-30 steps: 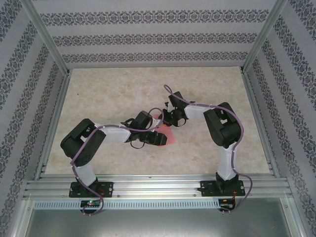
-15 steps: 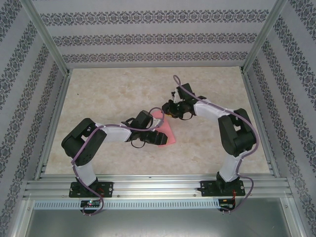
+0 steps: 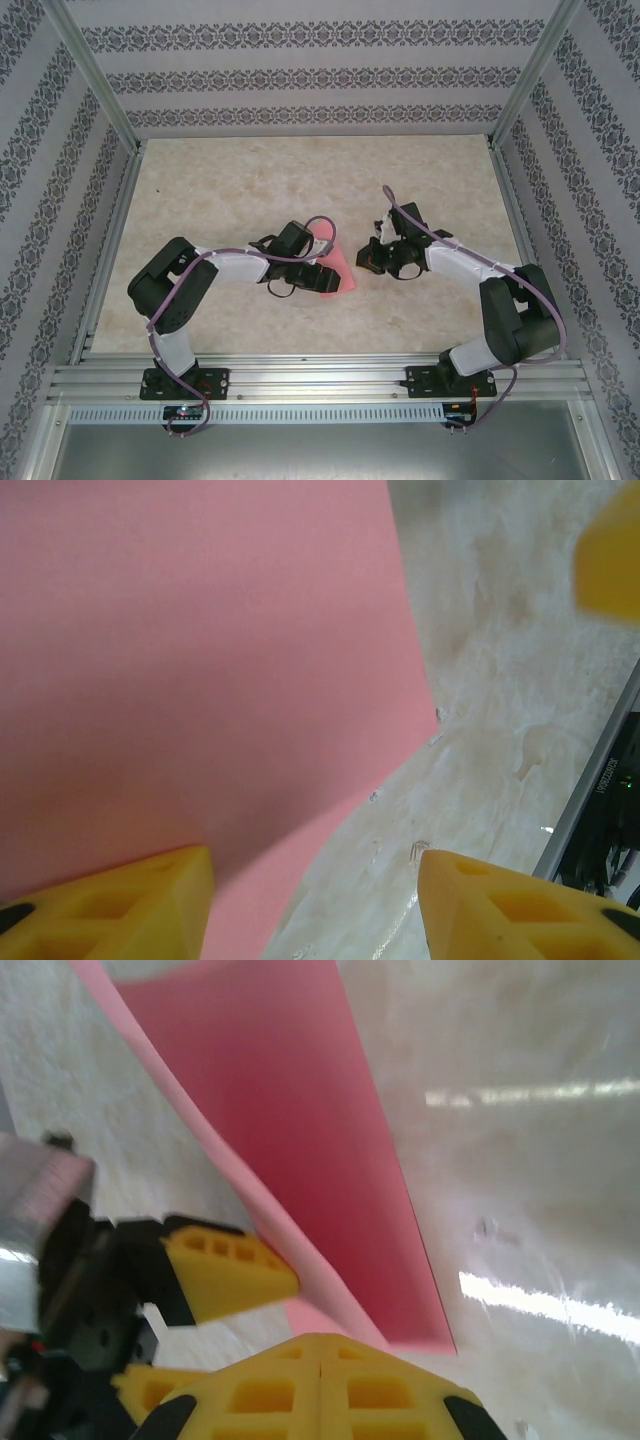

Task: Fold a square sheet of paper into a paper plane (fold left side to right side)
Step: Hold the square sheet of paper at the center of the table, then first fold the square sheet of paper in half at the center of the table.

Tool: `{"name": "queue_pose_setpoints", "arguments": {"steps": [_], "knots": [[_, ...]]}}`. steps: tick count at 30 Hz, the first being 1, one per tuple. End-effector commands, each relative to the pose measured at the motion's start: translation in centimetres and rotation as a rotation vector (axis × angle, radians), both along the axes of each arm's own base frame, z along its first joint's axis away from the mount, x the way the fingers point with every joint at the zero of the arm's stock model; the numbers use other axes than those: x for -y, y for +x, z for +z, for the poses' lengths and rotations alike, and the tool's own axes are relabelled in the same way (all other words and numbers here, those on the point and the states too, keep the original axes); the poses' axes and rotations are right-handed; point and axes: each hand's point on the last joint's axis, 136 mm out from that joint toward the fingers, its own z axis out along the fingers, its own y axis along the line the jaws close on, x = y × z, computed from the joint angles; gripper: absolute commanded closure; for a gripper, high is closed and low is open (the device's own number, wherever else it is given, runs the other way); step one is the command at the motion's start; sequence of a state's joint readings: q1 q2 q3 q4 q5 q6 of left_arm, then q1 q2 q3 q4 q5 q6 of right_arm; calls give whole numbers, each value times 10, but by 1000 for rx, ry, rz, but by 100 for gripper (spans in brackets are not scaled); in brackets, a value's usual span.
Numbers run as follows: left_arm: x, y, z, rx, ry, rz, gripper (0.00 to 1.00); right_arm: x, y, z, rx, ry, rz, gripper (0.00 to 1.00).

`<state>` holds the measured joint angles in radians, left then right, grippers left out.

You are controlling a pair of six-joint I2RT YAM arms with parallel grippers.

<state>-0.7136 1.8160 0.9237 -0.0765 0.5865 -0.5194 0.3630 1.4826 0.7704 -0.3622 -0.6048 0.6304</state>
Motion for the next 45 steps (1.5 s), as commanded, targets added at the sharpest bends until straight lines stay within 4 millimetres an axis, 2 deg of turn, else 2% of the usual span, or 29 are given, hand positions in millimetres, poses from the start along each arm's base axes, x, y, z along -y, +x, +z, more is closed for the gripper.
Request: {"name": "queue_pose_setpoints", "arguments": {"steps": [1, 4, 10, 17, 23, 28, 31, 45], "knots": [[0, 5, -4, 14, 21, -18, 43, -15, -5, 11, 35, 74, 39, 96], [0, 5, -5, 13, 21, -20, 43, -19, -10, -3, -7, 70, 55, 97], [1, 5, -6, 10, 22, -21, 43, -30, -8, -19, -42, 34, 104, 96], [0, 6, -2, 18, 20, -14, 42, -21, -5, -42, -77, -69, 99, 96], [5, 11, 16, 41, -5, -6, 41, -11, -7, -60, -121, -146, 96, 95], [10, 25, 38, 70, -31, 16, 40, -3, -12, -71, -149, -197, 92, 95], [9, 32, 43, 76, -28, 37, 40, 0, -15, -75, -161, -213, 93, 95], [1, 61, 16, 78, 36, 114, 42, 9, -20, -82, -177, -258, 96, 95]]}}
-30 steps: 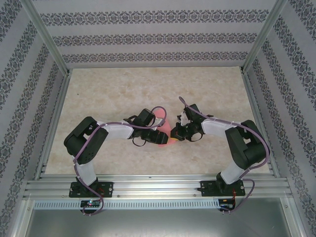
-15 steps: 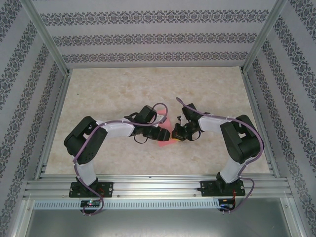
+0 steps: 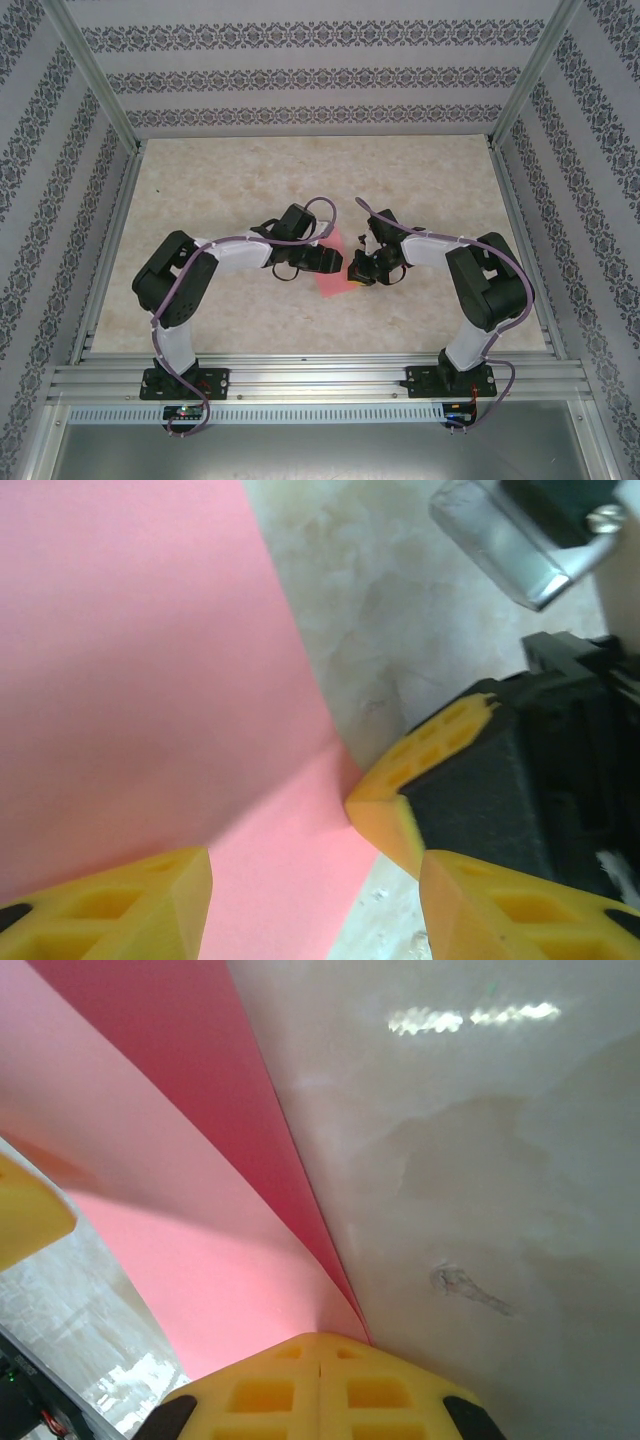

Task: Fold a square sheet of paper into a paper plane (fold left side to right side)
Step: First fold the square sheet of paper in half at the center of the table.

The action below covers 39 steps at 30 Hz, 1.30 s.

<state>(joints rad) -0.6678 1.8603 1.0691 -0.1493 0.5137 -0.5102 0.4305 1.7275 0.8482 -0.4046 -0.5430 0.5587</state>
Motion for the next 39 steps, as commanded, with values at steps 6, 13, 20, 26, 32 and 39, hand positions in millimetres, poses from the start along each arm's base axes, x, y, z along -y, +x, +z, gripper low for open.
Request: {"name": "queue_pose_setpoints", "arguments": {"steps": [6, 13, 20, 26, 32, 39], "knots": [[-7, 17, -15, 5, 43, 70, 42, 23, -14, -24, -56, -140, 2, 95], [-13, 26, -21, 2, 58, 114, 42, 25, -18, -28, -77, -160, 10, 95], [-18, 39, -19, 10, 57, 156, 41, 30, -23, -32, -93, -189, 20, 95], [-22, 55, -12, 26, 45, 183, 41, 32, -24, -34, -100, -198, 24, 95], [-23, 77, -3, 48, 33, 200, 40, 32, -25, -35, -105, -202, 29, 95], [-37, 101, -5, 60, 45, 243, 40, 33, -25, -36, -105, -207, 32, 95]]}}
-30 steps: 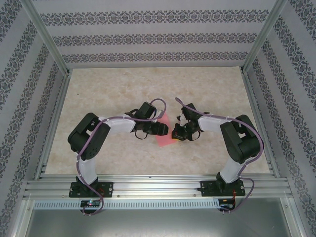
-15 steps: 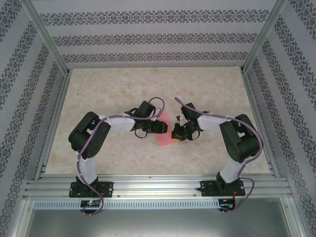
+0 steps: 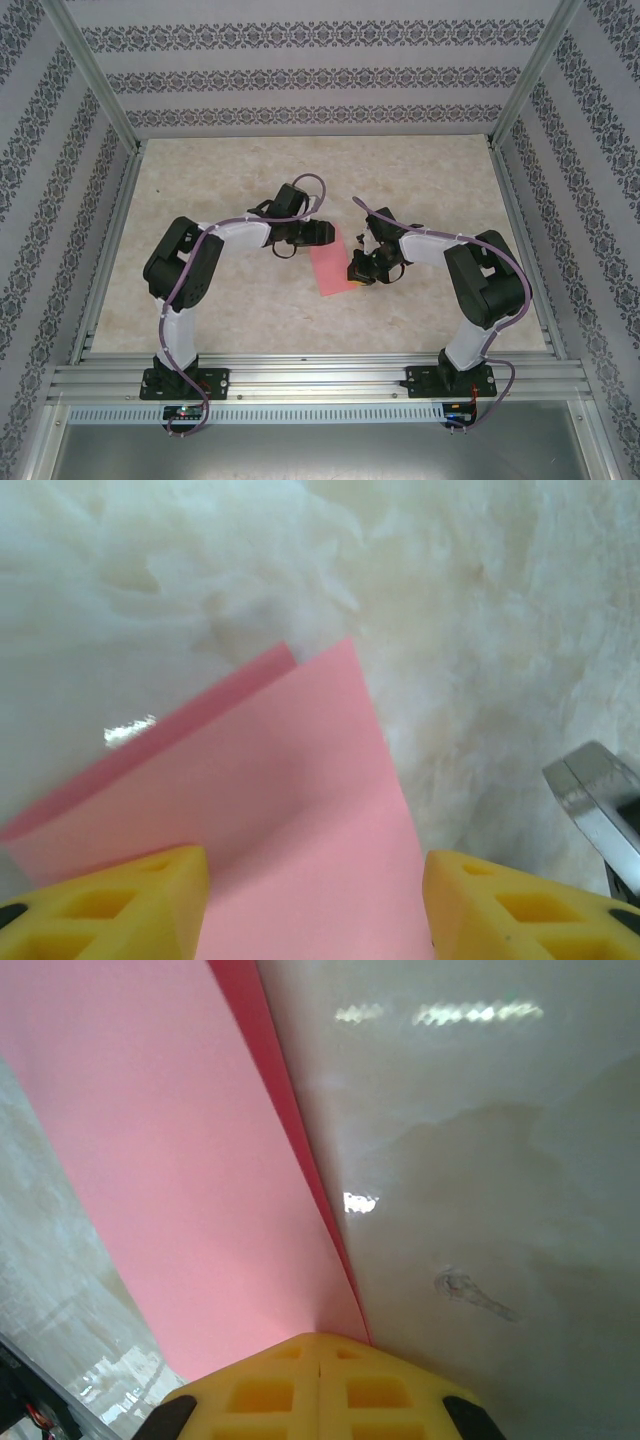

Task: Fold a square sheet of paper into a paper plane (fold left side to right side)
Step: First fold the square sheet of paper in half at the center of the table.

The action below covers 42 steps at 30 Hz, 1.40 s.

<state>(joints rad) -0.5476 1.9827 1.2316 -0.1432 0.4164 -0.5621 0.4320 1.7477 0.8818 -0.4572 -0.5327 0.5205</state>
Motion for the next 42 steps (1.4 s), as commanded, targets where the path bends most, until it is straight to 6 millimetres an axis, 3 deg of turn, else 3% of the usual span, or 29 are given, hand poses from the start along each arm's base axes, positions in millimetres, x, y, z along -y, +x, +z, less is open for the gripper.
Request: {"name": "queue_pose_setpoints", "arguments": {"steps": [1, 4, 9, 14, 19, 23, 35, 42], "knots": [[-13, 15, -4, 10, 15, 33, 40, 31, -24, -34, -91, -183, 1, 95], [-14, 15, 2, 15, -11, 24, 40, 31, -25, -34, -91, -182, 2, 95], [-6, 10, 35, 64, -89, -14, 40, 31, -24, -34, -90, -184, 1, 95], [-1, -13, 52, 79, -134, -61, 40, 31, -24, -35, -94, -187, 4, 95], [13, -47, 36, 25, -147, -123, 41, 32, -24, -36, -96, -195, 7, 95], [18, -62, 19, -13, -149, -132, 41, 33, -26, -37, -103, -197, 7, 95], [8, -55, -15, -32, -55, -70, 41, 36, -29, -39, -115, -217, 12, 95], [3, -45, -24, -31, -27, -28, 41, 39, -31, -42, -124, -236, 17, 95]]}}
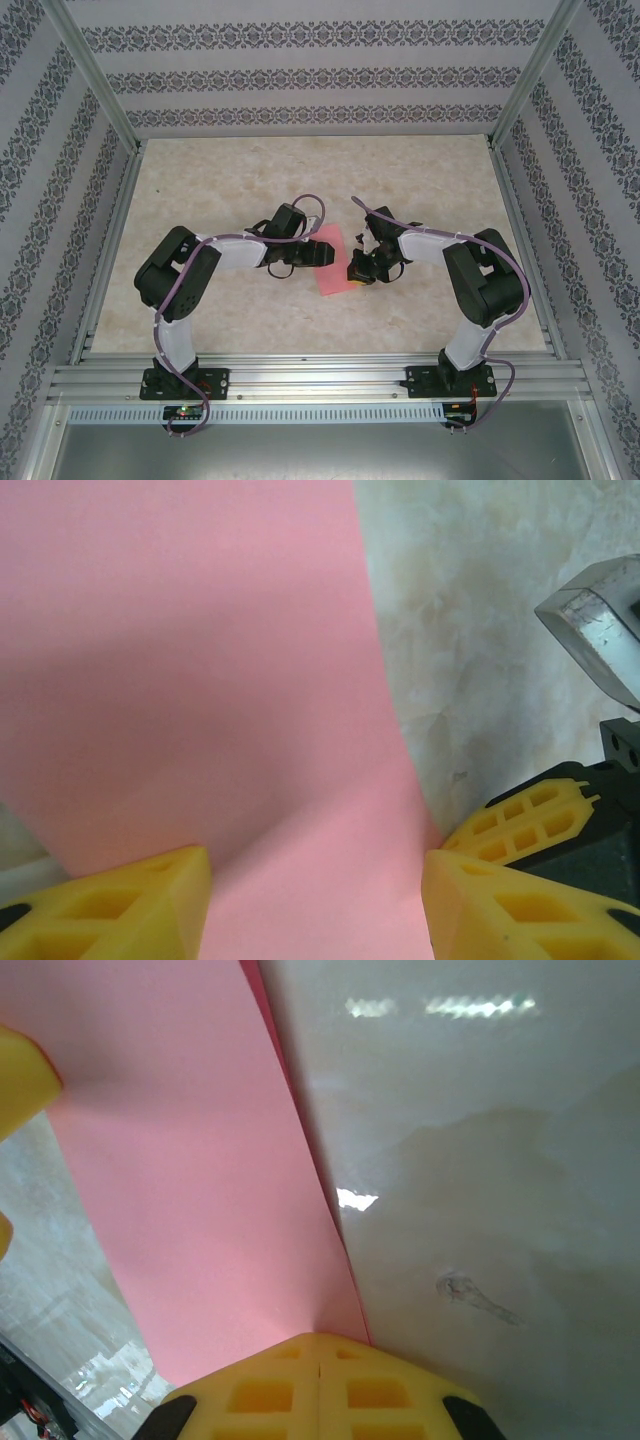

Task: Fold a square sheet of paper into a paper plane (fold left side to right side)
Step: First fold the square sheet of paper in half at the center of the table.

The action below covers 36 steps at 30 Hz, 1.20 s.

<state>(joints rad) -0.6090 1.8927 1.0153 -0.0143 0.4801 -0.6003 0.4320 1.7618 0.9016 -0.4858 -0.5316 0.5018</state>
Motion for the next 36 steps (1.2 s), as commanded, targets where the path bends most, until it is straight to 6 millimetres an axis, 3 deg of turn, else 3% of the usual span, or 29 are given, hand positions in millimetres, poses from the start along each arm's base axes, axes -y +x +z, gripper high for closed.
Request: {"name": "queue_pose_setpoints", "arguments": {"steps": [1, 15, 21, 36], "knots": [[-5, 17, -11, 19, 31, 52, 41, 38, -32, -41, -116, -229, 5, 95], [-14, 64, 7, 76, 10, 120, 40, 41, -36, -46, -131, -254, 19, 95], [-20, 82, 4, 81, 20, 137, 40, 40, -35, -46, -130, -252, 20, 95], [-62, 101, -7, 67, 51, 213, 40, 35, -35, -45, -126, -229, 28, 95]]}}
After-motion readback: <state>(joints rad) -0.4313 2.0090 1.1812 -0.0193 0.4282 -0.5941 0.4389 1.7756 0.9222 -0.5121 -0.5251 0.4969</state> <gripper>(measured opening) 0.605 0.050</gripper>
